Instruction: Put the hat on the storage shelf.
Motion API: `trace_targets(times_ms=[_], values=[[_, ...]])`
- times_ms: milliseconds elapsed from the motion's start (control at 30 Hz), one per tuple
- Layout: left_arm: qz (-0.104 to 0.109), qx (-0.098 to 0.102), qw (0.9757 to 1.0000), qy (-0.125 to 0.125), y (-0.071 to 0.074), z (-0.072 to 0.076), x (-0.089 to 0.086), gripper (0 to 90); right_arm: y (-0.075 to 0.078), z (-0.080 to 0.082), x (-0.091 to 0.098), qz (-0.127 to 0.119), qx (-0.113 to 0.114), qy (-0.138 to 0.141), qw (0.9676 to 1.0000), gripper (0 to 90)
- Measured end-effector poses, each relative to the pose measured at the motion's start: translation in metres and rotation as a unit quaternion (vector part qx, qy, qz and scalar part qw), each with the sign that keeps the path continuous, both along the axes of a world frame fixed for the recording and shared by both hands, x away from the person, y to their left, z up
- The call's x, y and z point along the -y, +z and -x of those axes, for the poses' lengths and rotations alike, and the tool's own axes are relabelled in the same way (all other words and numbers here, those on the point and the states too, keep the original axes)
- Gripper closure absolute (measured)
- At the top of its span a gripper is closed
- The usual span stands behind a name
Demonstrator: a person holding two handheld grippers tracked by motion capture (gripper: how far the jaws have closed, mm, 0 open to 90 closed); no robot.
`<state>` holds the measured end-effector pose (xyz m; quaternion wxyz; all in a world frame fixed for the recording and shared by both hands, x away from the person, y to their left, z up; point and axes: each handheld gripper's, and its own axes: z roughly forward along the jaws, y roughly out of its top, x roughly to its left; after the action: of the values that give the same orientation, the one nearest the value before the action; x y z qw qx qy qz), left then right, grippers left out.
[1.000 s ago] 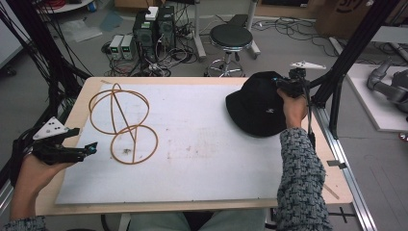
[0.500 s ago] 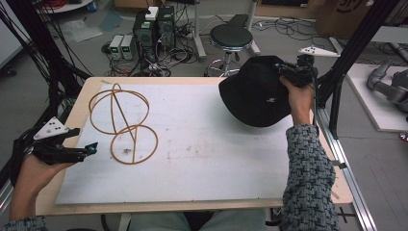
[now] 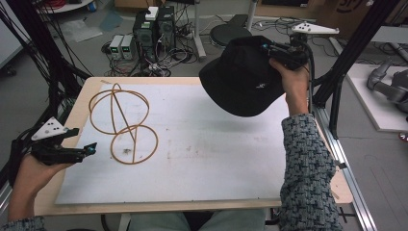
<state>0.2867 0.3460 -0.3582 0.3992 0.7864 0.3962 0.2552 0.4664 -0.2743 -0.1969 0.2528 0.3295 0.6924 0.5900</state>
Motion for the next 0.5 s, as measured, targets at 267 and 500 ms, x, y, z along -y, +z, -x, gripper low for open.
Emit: trace_targets(times_ms=[267, 500], values=[[0.005, 0.001, 1.0000, 0.003, -0.001, 0.002, 0.000, 17.4, 0.024, 0.002, -0.032, 0.006, 0.019, 0.042, 0.9989, 86.4], [0.006, 0.002, 1.0000, 0.003, 0.000, 0.004, 0.000, 17.4, 0.032, 0.000, -0.055, -0.001, 0.017, 0.075, 0.9971, 86.4]])
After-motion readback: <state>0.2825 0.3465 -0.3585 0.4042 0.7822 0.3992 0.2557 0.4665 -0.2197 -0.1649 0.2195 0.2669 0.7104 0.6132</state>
